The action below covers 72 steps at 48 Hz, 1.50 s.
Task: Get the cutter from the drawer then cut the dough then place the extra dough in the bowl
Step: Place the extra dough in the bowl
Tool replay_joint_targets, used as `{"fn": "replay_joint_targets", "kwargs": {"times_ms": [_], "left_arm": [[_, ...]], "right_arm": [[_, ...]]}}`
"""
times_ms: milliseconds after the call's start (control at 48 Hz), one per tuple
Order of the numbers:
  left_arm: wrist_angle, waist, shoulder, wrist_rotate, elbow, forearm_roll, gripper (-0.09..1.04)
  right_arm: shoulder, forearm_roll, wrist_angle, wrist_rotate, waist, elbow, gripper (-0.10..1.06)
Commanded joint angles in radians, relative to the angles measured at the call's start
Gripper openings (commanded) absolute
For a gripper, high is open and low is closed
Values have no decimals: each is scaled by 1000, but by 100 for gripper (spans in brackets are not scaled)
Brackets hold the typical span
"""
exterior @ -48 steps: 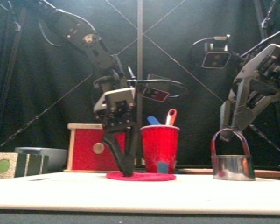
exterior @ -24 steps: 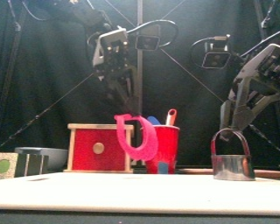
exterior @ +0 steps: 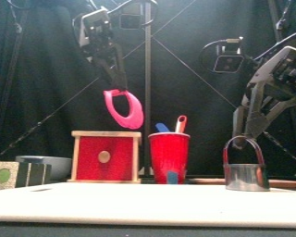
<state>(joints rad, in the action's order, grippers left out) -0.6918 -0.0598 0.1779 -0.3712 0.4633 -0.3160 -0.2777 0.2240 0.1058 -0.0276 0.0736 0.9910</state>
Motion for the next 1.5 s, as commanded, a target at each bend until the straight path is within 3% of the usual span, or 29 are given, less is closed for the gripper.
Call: {"fn": "replay_joint_targets", "kwargs": {"times_ms": [21, 417, 646, 812, 1021, 1500], "left_arm": [[2, 37, 92, -12, 35, -11, 63], [25, 206, 463, -55, 261, -38, 62], [26, 327, 580, -51, 371, -29, 63], [55, 417, 577, -49, 446, -17, 62], [152, 456, 526, -46, 514, 6, 63], [247, 497, 331, -48, 535, 9, 63]], "right_arm": [[-26, 5, -3, 0, -3, -15, 83], [-25, 3, -3, 0, -5, -21, 83], [-21, 3, -3, 0, -3, -28, 83], [-17, 3, -3, 0, -3, -32, 83], [-15, 0, -3, 2, -3, -31, 83], [-14, 5, -3, 0, -2, -23, 83]]}}
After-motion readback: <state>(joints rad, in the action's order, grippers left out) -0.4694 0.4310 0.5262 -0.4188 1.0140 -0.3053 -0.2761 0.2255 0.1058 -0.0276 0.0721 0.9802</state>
